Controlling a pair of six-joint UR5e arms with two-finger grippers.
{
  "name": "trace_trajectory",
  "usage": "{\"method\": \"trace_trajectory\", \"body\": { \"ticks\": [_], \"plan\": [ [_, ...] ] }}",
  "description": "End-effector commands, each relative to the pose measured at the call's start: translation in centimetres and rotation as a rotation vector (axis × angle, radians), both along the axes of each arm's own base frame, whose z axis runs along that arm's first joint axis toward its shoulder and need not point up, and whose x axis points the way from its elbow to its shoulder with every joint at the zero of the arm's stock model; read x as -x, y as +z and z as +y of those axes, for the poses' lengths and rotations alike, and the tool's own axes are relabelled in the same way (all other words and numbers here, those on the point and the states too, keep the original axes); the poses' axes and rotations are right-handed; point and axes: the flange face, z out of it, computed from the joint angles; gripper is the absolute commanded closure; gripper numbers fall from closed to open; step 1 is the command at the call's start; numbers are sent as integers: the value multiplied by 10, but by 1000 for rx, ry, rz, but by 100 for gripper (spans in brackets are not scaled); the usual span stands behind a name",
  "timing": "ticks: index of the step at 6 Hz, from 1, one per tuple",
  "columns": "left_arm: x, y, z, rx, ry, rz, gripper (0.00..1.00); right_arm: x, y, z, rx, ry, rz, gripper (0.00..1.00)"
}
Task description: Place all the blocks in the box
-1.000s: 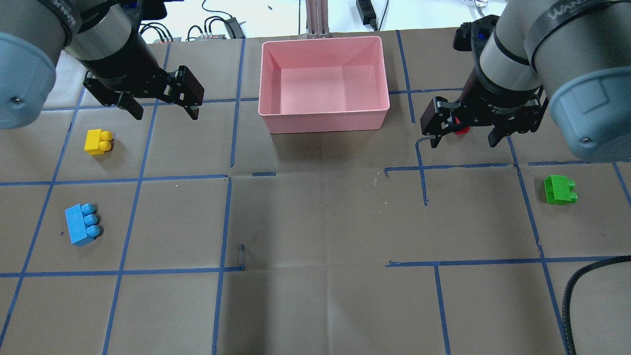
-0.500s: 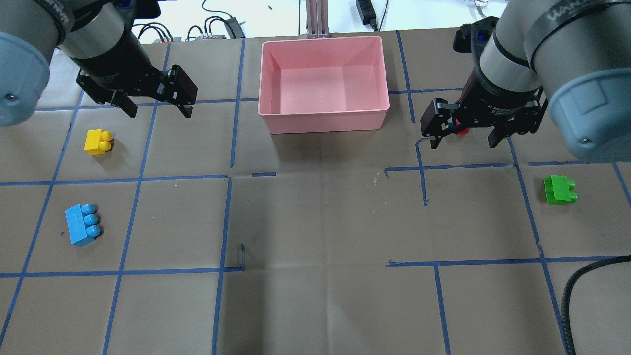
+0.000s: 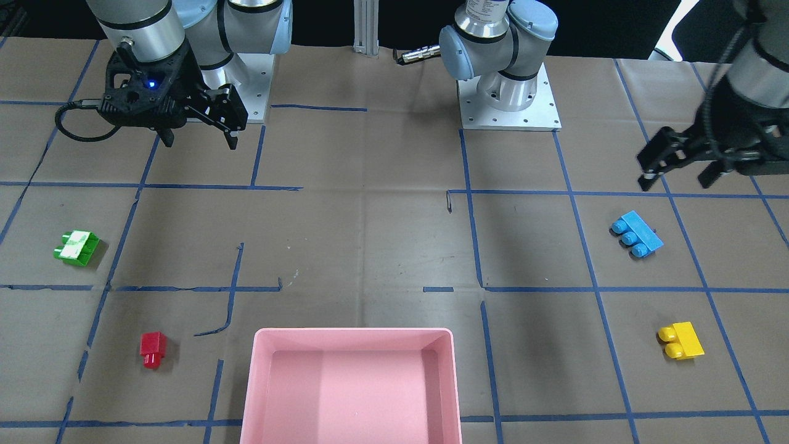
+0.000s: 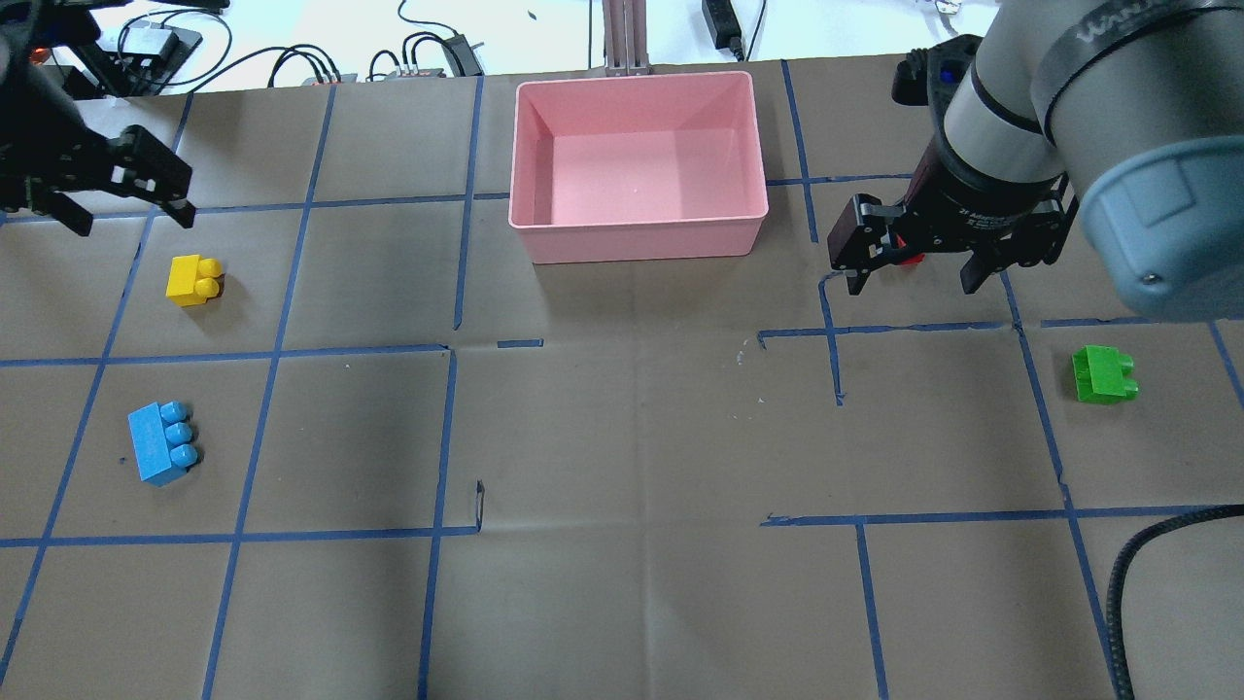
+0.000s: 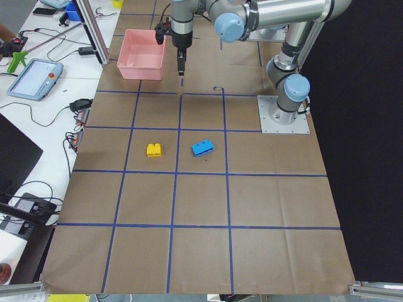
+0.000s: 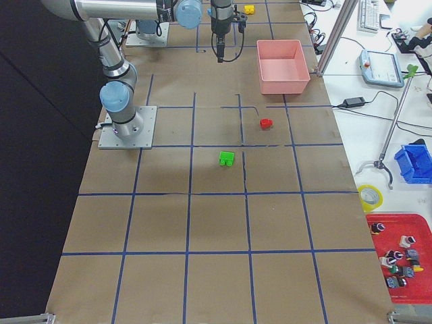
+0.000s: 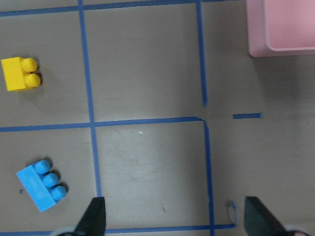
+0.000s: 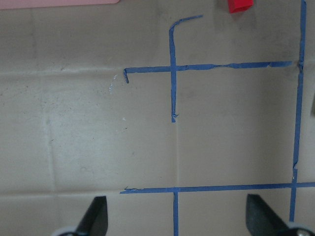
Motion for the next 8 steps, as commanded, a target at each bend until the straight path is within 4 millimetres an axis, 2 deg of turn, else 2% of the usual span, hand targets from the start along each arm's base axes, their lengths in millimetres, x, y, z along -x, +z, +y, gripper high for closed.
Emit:
{"method": "trace_trajectory", "body": {
  "ticks": [1,2,3,4,5,6,7,8],
  "plan": [
    [-133,-12,33,-13,187,1,0,46,3,-17,46,20,4,0],
    [-169,-39,34,-49,255,34,0,104,-1,-28,43,77,1,0],
    [-195,-58,39,-72,387,51,0,153,0,-30,49,109,8,0],
    [-196,-64,43,-85,421,57,0,181,-1,-31,58,155,15,0],
    [-189,-88,49,-124,425,86,0,205,-7,-34,53,165,16,0],
    [-172,-117,61,-174,481,110,1,239,-30,-41,12,122,-4,0],
    [-157,-142,66,-212,479,133,1,289,-63,-49,-24,74,-32,0],
    [-154,-169,68,-237,454,152,8,339,-84,-64,39,62,14,0]
  ]
}}
